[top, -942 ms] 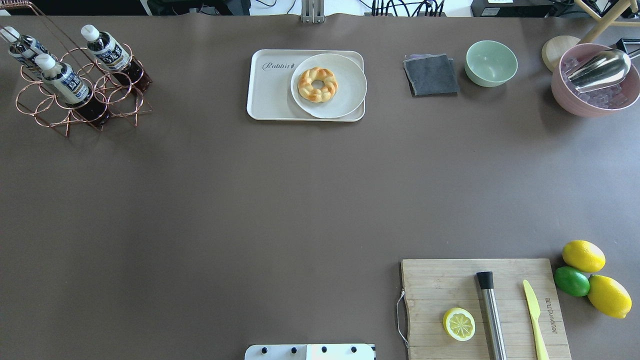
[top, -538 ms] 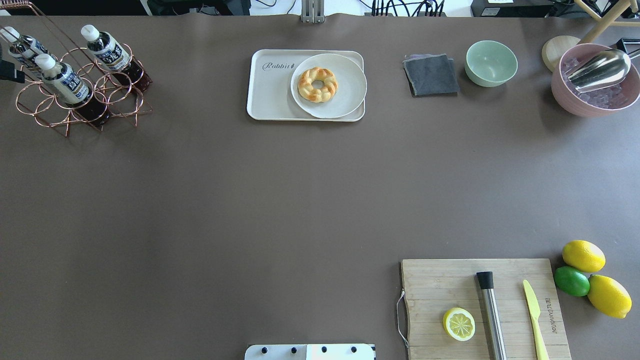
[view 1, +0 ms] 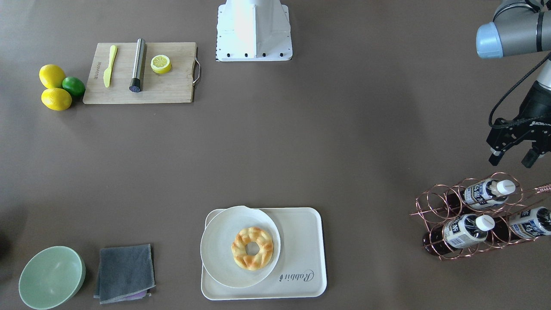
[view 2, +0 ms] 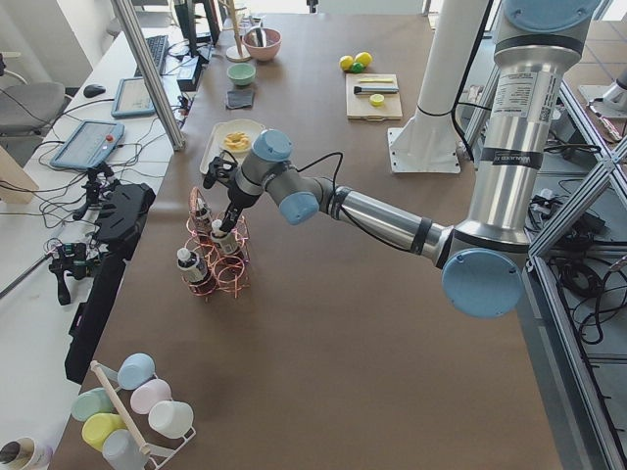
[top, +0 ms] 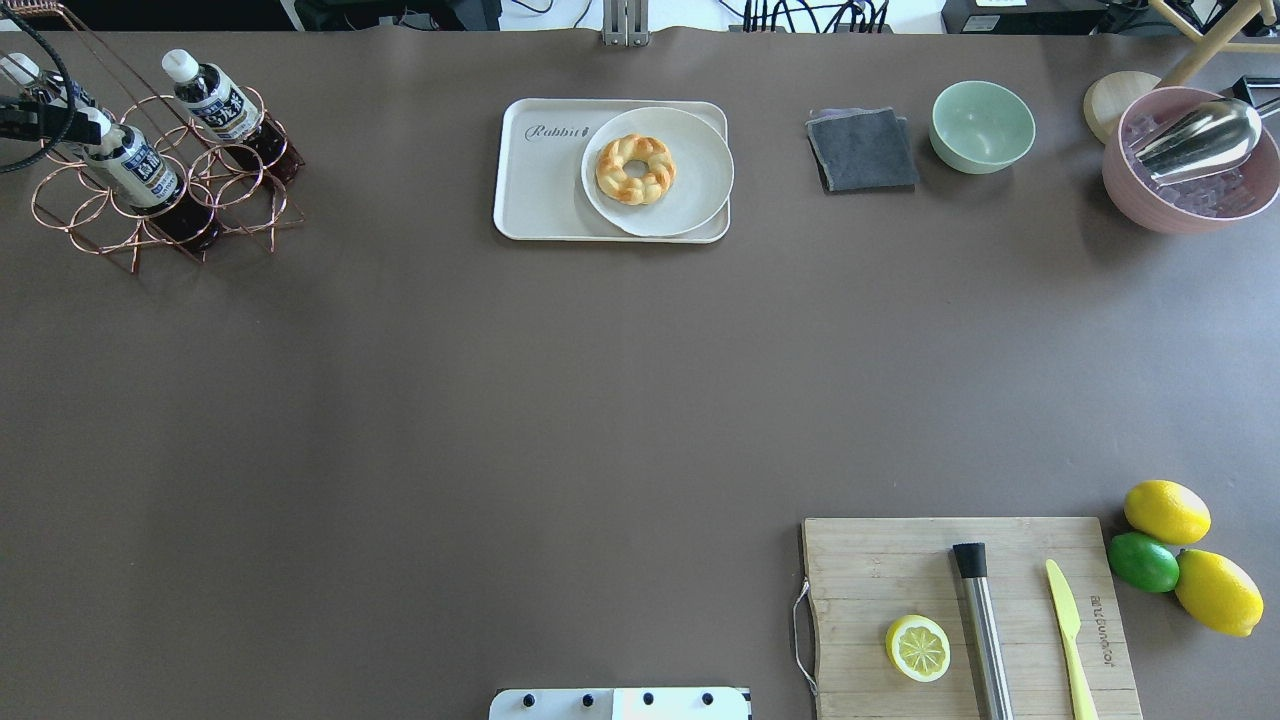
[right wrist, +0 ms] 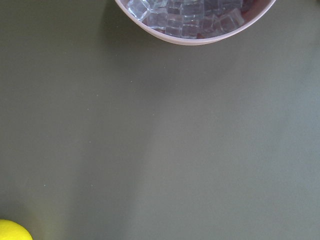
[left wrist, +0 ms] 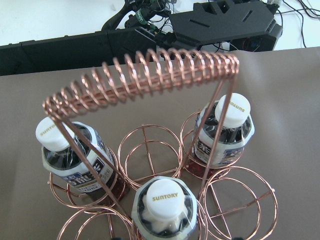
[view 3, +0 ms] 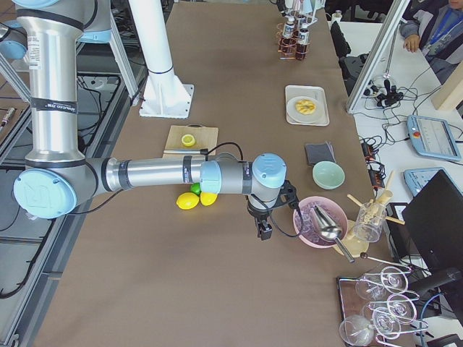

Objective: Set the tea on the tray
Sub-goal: 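Move the left gripper toward the copper rack of tea bottles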

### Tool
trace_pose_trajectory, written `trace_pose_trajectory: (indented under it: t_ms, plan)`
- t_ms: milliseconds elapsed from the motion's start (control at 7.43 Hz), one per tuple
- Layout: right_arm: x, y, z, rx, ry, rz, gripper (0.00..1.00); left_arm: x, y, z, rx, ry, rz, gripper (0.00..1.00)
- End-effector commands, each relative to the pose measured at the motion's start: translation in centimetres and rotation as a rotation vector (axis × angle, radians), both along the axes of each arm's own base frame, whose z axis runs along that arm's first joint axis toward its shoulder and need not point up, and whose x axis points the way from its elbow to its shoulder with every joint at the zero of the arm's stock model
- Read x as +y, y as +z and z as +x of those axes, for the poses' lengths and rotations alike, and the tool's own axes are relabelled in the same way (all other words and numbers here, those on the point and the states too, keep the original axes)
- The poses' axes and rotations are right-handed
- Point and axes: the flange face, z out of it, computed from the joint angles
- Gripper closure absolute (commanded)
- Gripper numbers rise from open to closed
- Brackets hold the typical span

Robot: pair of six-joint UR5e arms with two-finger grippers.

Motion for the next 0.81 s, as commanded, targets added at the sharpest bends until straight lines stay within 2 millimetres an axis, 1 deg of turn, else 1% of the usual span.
trace_pose_trajectory:
  t_ms: [0, 269, 538, 673]
  plan:
    - [0.1, -0.3, -0.3, 0.0, -0.008, 0.008, 0.0, -0.8, 2.5, 0.8, 0.002, -0.021, 0.055, 0.23]
    - [0.8, -0.9, -0.3, 0.001, -0.01, 0.021, 0.0, -0.8, 2.8, 1.4, -0.006, -0.025, 0.063, 0.23]
    - [1.1, -0.8, -0.2, 0.003, -0.011, 0.019, 0.0, -0.9, 2.2, 3.4, -0.026, -0.027, 0.086, 0.27]
    - [1.1, -0.8, -0.2, 0.004, -0.011, 0.019, 0.0, -1.0, 2.4, 3.4, -0.032, -0.025, 0.086, 0.39]
